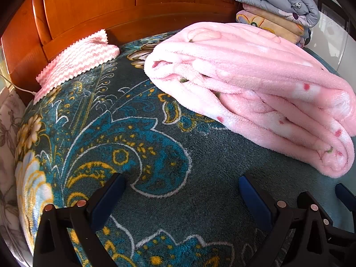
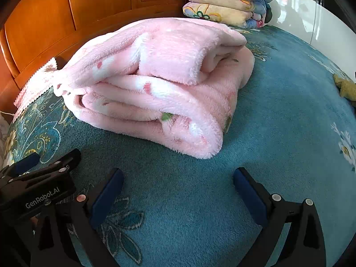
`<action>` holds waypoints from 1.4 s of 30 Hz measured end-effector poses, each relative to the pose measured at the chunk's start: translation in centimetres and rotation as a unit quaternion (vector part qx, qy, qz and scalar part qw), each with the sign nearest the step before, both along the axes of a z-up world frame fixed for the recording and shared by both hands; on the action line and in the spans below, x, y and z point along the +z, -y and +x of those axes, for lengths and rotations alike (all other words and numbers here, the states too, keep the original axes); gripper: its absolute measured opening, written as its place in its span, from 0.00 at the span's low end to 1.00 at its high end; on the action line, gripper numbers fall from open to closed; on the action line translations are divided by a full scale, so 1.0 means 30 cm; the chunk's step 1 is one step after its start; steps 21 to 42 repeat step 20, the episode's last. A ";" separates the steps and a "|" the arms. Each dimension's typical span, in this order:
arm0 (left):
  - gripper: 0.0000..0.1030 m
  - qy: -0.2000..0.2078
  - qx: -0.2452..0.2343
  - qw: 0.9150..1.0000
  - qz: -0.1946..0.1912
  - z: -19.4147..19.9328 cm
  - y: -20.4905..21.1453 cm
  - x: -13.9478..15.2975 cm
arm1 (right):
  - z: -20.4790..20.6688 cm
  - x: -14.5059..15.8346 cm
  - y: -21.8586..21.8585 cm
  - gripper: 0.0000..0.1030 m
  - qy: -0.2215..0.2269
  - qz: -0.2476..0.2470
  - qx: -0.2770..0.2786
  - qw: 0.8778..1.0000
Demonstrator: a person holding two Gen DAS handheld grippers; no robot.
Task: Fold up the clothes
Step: 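Release both grippers and pull them back from the folded garment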
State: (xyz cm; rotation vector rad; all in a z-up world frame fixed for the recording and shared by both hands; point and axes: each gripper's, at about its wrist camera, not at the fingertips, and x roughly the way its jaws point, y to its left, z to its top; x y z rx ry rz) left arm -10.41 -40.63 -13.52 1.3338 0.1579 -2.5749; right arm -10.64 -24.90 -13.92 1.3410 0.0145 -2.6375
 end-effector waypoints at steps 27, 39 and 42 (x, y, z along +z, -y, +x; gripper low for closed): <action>1.00 -0.001 -0.002 1.000 0.001 -0.004 0.004 -0.002 | 0.024 -0.017 -0.014 0.97 0.000 0.000 -0.001 1.000; 1.00 -0.001 -0.002 1.000 0.001 -0.004 0.004 -0.002 | 0.024 -0.017 -0.014 0.97 0.000 0.000 -0.001 1.000; 1.00 -0.001 -0.002 1.000 0.001 -0.004 0.004 -0.002 | 0.024 -0.017 -0.014 0.97 0.000 0.000 -0.001 1.000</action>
